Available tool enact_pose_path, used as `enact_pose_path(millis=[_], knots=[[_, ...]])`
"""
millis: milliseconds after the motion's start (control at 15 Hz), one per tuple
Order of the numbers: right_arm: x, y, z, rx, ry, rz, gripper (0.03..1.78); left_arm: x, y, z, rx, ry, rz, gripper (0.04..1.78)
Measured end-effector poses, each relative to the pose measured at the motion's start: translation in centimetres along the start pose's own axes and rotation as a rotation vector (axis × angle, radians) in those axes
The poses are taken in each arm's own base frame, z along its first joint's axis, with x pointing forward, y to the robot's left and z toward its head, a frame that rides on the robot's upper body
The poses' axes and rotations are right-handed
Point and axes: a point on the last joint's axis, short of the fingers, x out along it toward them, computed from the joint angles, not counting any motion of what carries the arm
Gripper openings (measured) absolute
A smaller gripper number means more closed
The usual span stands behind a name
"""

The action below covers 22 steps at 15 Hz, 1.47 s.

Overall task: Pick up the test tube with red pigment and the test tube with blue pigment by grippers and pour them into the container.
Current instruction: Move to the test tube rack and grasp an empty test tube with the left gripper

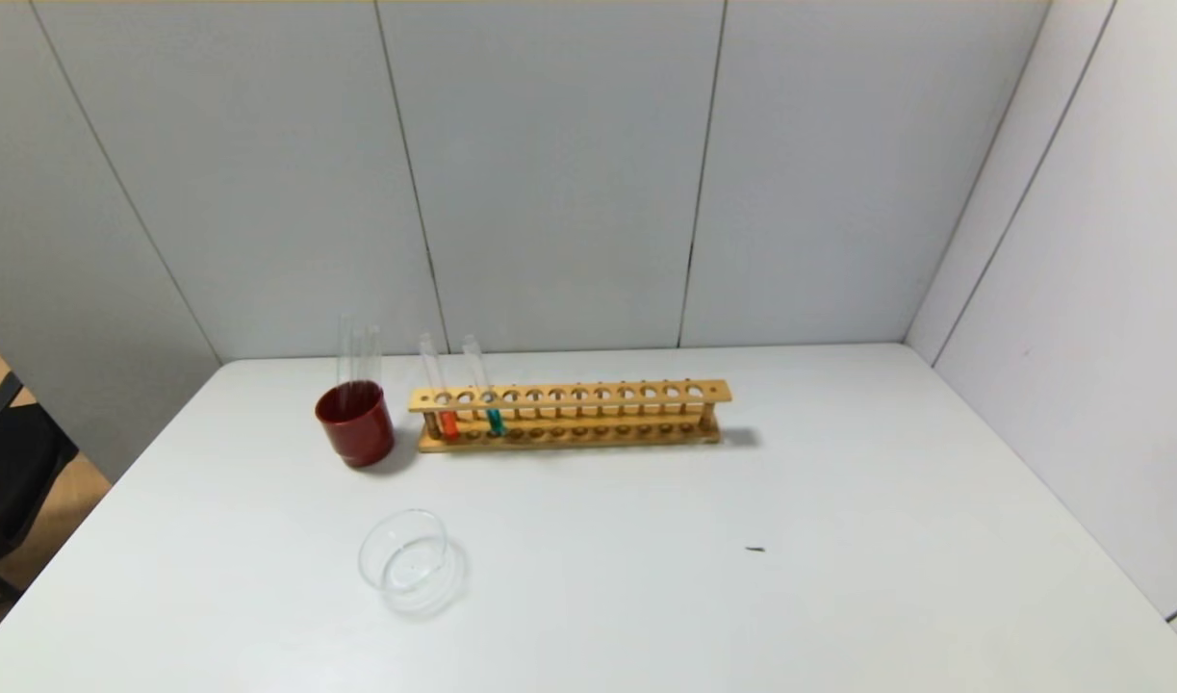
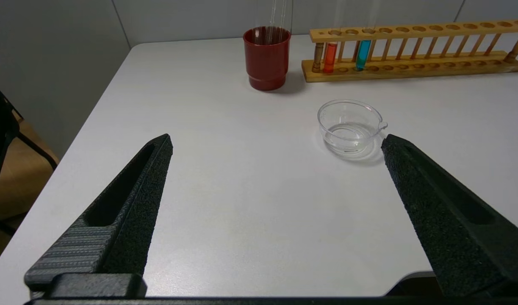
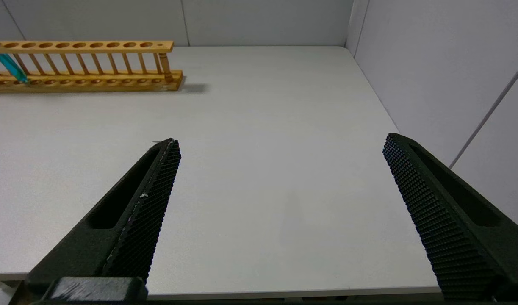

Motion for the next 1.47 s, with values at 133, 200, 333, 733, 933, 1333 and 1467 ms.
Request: enact_pose_path(millis=[133, 200, 333, 733, 933, 1333, 1467], knots=[[0.0, 0.0, 0.0, 0.000, 0.000, 0.000, 1.75, 0.0, 0.0, 0.0, 0.000, 0.000, 0.000, 1.74], [0.0, 0.0, 0.0, 0.000, 0.000, 0.000, 1.75, 0.0, 0.0, 0.0, 0.000, 0.000, 0.000, 1.74], [0.0, 0.0, 0.0, 0.000, 0.000, 0.000, 1.75, 0.0, 0.0, 0.0, 0.000, 0.000, 0.000, 1.74], [0.0, 0.0, 0.0, 0.000, 0.000, 0.000, 1.75, 0.0, 0.0, 0.0, 0.002, 0.000, 0.001, 1.74], [0.0, 0.0, 0.0, 0.000, 0.000, 0.000, 1.75, 0.0, 0.0, 0.0, 0.005, 0.002, 0.000, 1.74], [0.0, 0.0, 0.0, 0.000, 0.000, 0.000, 1.75, -0.7, -0.1, 1.6, 0.021, 0.011, -0.027, 1.74], [0.0, 0.0, 0.0, 0.000, 0.000, 0.000, 1.75, -2.2, -0.2, 4.5, -0.001, 0.000, -0.091, 1.74]])
